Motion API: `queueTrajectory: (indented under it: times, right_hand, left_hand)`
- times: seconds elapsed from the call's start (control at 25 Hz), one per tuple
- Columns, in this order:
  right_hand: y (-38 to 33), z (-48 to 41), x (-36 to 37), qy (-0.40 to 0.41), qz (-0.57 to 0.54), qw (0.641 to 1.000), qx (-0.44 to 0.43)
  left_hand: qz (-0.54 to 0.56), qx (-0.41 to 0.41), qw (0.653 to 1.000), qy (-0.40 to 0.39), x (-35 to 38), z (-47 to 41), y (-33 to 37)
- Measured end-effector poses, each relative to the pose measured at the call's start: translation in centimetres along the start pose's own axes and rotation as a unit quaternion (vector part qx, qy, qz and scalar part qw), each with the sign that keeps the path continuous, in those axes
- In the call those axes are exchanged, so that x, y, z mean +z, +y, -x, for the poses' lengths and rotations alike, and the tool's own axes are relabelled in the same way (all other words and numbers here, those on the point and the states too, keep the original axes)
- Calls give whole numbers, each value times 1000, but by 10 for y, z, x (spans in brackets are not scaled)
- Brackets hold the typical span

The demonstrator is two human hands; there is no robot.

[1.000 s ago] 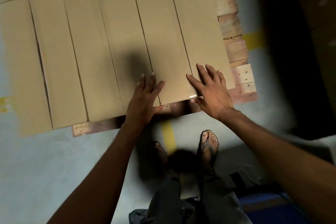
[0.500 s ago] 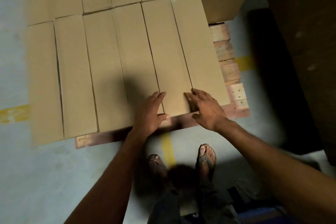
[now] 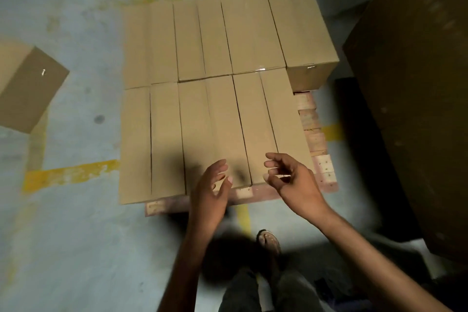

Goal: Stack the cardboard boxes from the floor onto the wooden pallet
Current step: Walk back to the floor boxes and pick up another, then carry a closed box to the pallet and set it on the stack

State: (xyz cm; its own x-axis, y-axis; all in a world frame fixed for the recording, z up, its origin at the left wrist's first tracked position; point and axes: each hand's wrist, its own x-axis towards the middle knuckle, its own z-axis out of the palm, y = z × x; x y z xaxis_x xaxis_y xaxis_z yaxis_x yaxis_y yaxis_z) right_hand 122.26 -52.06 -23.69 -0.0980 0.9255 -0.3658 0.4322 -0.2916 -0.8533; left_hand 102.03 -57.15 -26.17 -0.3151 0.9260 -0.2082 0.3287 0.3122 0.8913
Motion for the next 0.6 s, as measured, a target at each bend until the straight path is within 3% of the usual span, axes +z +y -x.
queueTrajectory:
  times: [0.28, 0.6]
  right_hand:
    - [-94, 64, 9, -114, -41, 990, -69]
    - [-137, 95, 41, -168, 5, 980, -104]
  left_hand:
    - [22, 6, 993, 113, -70, 76, 84]
    - [84, -25, 972, 217, -137, 119, 95]
